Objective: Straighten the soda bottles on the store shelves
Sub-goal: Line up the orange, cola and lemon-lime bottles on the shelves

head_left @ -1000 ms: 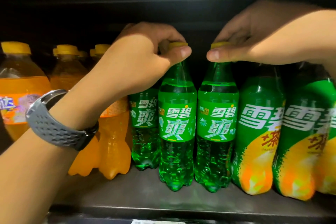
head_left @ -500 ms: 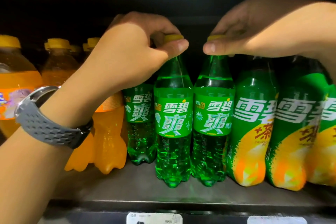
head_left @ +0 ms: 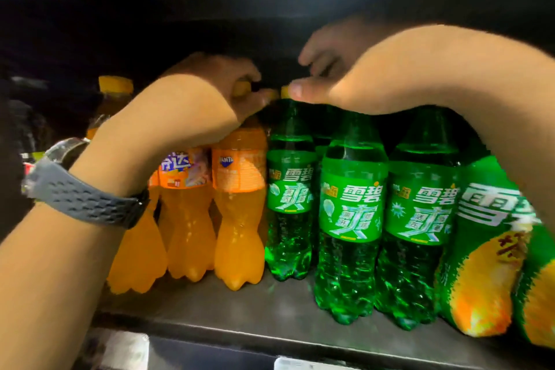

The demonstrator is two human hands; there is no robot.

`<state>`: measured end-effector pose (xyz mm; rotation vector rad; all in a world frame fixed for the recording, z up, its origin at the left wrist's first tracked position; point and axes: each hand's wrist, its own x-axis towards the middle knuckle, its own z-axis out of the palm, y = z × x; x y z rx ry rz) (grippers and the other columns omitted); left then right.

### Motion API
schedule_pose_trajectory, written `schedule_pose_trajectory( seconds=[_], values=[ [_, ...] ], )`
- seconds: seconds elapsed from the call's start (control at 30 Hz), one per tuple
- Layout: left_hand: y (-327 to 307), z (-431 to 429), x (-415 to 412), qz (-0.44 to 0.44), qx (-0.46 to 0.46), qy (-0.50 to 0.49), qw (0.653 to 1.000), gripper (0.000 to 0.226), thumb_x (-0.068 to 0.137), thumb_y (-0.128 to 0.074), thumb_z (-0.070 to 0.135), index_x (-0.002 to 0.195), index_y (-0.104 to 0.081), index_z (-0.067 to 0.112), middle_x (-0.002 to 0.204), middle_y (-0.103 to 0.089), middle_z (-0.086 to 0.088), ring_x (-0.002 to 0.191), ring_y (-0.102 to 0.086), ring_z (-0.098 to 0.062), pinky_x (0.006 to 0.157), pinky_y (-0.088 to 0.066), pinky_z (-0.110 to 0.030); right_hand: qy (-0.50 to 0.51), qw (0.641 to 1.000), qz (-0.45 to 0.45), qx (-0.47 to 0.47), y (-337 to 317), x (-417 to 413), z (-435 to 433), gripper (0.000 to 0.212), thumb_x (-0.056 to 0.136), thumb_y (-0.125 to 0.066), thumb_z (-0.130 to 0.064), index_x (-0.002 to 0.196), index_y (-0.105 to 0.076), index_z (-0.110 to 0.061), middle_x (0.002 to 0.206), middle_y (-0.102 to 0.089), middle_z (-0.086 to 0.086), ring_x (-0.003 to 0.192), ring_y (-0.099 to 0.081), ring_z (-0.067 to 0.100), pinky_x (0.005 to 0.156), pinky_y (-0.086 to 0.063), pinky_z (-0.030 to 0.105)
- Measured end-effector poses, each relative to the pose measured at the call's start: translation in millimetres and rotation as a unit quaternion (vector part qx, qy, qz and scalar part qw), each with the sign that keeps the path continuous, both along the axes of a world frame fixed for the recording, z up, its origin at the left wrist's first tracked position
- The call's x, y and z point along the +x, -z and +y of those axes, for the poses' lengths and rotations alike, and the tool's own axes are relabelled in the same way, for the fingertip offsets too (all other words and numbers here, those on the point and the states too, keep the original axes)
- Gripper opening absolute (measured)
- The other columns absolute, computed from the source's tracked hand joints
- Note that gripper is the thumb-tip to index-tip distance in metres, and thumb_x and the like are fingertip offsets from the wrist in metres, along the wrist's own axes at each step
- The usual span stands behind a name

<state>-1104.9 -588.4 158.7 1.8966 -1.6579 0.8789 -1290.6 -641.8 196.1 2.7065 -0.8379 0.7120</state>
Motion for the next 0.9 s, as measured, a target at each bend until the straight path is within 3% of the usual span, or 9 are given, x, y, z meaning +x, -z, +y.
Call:
schedule_pose_trajectory(
  seconds=[0.07,0.13,0.3,0.4,0.5,0.73,0.83,0.9],
  values=[
    [-1,-1,1,0.002,0.010,-0.004,1.000,0.032,0.092,-0.049,0.048,0.112,-0.064,0.027,0.109,-0.066,-0.008,0.095,-0.059,-0.033,0.080,-0.048,-0.036,0.015,0.999,0.031,-0.022,2,13,-7,0.059,0.082,-0.053,-0.065,0.126,-0.054,-0.025,0.116,-0.061,-0.002,0.101,-0.059,0.024,0.091,-0.048,0.038],
    [-1,-2,2,0.006,0.006,0.000,1.000,0.030,0.093,-0.049,0.044,0.109,-0.065,0.024,0.109,-0.066,-0.009,0.095,-0.058,-0.033,0.079,-0.048,-0.036,0.030,0.998,0.055,-0.022,2,24,-7,0.049,0.085,-0.053,-0.061,0.116,-0.060,-0.024,0.101,-0.061,0.000,0.090,-0.058,0.024,0.078,-0.047,0.032],
    [-3,0,12,0.037,0.031,-0.003,0.999,0.031,0.094,-0.049,0.046,0.118,-0.058,0.030,0.105,-0.058,0.001,0.084,-0.049,-0.020,0.070,-0.037,-0.029,0.048,0.997,0.032,-0.053,1,31,-13,0.041,0.083,-0.062,-0.053,0.100,-0.067,-0.016,0.096,-0.065,0.006,0.083,-0.059,0.026,0.067,-0.044,0.029],
    [-7,-1,17,0.056,0.054,0.000,0.997,0.034,0.095,-0.047,0.045,0.126,-0.052,0.032,0.116,-0.057,0.002,0.094,-0.051,-0.018,0.074,-0.039,-0.030,0.046,0.997,0.028,-0.060,-1,31,-15,0.044,0.081,-0.065,-0.053,0.098,-0.067,-0.013,0.097,-0.066,0.006,0.083,-0.059,0.026,0.060,-0.041,0.028],
    [-9,-1,18,0.052,0.054,0.002,0.997,0.029,0.096,-0.047,0.042,0.123,-0.054,0.031,0.114,-0.059,0.002,0.095,-0.054,-0.018,0.074,-0.040,-0.030,0.037,0.998,0.031,-0.038,-5,31,-19,0.045,0.078,-0.068,-0.055,0.093,-0.069,-0.013,0.092,-0.067,0.005,0.081,-0.061,0.025,0.061,-0.041,0.021],
    [-10,1,7,0.047,0.018,-0.003,0.999,0.036,0.090,-0.049,0.055,0.109,-0.062,0.027,0.099,-0.060,0.004,0.084,-0.053,-0.016,0.061,-0.036,-0.027,0.037,0.995,0.085,-0.048,-12,38,-24,0.041,0.082,-0.062,-0.053,0.092,-0.073,-0.015,0.080,-0.071,0.003,0.078,-0.064,0.024,0.073,-0.051,0.030],
    [-9,9,9,0.042,0.045,0.019,0.998,0.034,0.095,-0.047,0.049,0.120,-0.059,0.030,0.110,-0.062,0.004,0.093,-0.056,-0.017,0.071,-0.043,-0.029,0.039,0.995,0.073,-0.055,-11,38,-28,0.044,0.081,-0.064,-0.056,0.084,-0.073,-0.013,0.081,-0.068,0.006,0.075,-0.062,0.026,0.069,-0.049,0.031],
    [-9,14,10,0.042,0.053,0.029,0.997,0.031,0.097,-0.047,0.041,0.123,-0.058,0.030,0.114,-0.063,0.002,0.098,-0.058,-0.019,0.077,-0.046,-0.031,0.032,0.997,0.060,-0.039,-11,36,-31,0.045,0.081,-0.062,-0.057,0.073,-0.072,-0.013,0.071,-0.069,0.003,0.069,-0.063,0.023,0.067,-0.049,0.029]
  ],
)
